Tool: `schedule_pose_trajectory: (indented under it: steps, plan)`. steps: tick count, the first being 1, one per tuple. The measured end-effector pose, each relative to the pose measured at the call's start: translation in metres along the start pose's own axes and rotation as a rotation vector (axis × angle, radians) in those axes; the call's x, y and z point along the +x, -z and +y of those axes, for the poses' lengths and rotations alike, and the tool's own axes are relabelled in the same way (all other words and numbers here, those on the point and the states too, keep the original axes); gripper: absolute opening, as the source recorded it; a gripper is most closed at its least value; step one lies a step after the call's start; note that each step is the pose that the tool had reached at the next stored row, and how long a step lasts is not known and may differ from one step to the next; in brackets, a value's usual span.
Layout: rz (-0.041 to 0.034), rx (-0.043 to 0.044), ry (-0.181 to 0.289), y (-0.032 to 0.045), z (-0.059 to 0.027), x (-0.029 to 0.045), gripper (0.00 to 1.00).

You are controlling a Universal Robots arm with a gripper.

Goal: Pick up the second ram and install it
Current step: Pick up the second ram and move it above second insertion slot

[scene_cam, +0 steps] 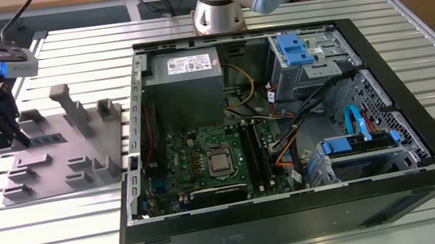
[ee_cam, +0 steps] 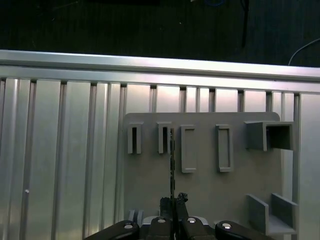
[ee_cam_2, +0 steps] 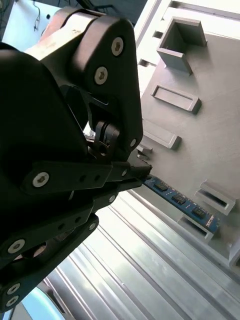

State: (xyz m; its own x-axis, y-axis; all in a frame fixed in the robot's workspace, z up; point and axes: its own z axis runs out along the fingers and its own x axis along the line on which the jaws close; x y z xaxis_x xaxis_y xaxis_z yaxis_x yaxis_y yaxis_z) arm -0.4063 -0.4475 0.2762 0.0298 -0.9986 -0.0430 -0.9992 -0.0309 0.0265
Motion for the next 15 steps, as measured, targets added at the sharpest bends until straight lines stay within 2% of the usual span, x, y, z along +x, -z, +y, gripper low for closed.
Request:
schedule_pose_trajectory:
  steps: [15]
  plan:
    - [-0.0001, 0.0000, 0.000, 0.0297, 0.0008, -0.0013, 0.14]
